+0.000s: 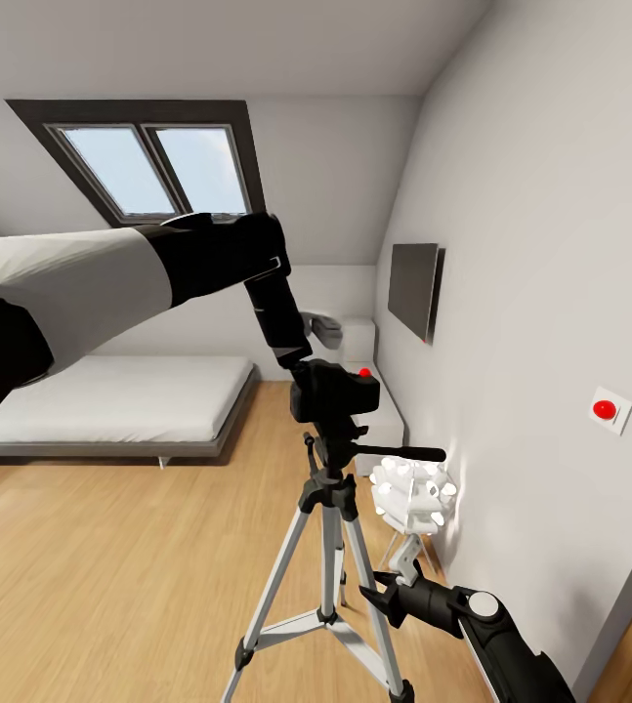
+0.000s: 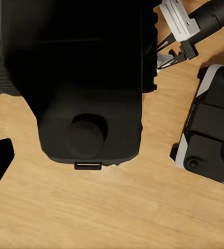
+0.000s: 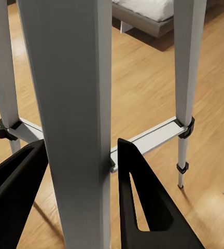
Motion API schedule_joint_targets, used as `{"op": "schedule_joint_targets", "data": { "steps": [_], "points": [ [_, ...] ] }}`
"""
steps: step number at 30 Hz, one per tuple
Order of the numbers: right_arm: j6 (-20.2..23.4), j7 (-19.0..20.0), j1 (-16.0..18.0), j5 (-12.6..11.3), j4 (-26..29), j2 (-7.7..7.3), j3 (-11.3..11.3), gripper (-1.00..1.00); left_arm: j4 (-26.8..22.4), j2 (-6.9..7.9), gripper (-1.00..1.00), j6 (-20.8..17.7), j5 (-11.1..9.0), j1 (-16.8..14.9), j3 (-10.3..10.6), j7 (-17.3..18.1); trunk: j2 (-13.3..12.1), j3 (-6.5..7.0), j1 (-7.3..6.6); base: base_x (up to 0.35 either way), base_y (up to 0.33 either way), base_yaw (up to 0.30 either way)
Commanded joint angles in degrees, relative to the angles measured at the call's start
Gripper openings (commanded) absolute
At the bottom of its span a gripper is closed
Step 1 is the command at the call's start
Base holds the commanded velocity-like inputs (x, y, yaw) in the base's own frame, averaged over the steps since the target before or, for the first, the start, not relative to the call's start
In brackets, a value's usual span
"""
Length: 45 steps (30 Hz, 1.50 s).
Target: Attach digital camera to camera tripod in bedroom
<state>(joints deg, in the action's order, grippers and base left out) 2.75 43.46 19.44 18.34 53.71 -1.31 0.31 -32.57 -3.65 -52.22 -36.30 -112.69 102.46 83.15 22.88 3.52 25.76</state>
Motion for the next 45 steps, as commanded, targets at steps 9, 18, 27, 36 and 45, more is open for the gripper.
{"op": "schedule_joint_targets", "data": {
  "steps": [9, 18, 27, 36, 45],
  "points": [
    [0.33, 0.31, -0.02, 0.51, 0.08, -0.01, 0.04, -1.00, -0.13, 0.86, 1.00, -2.49, 0.37, -0.46, 0.22, -0.08, 0.04, -0.04, 0.03, 0.000, 0.000, 0.000],
    [0.31, 0.31, -0.02, 0.48, 0.08, -0.01, 0.04, -1.00, -0.65, 4.47, 1.00, -6.91, 0.23, -0.59, -3.87, -3.30, 0.04, -0.04, 0.03, 0.000, 0.000, 0.000],
    [0.22, 0.34, -0.02, 0.40, 0.08, -0.01, 0.04, 1.00, -3.40, 7.59, 1.00, -7.78, 0.46, -0.45, -11.91, -8.98, 0.04, -0.04, 0.03, 0.000, 0.000, 0.000],
    [0.24, 0.35, -0.02, 0.46, 0.10, -0.01, 0.04, 1.00, -10.43, 13.97, 1.00, -7.78, 0.27, -0.09, -15.96, -15.72, 0.04, -0.04, 0.03, 0.000, 0.000, 0.000],
    [0.21, 0.67, -0.25, 0.39, 0.69, -0.04, -0.10, 1.00, -14.73, 23.49, 1.00, -7.78, -1.00, 4.22, -19.81, -18.07, 0.04, -0.04, 0.03, 0.000, 0.000, 0.000]
  ]
}}
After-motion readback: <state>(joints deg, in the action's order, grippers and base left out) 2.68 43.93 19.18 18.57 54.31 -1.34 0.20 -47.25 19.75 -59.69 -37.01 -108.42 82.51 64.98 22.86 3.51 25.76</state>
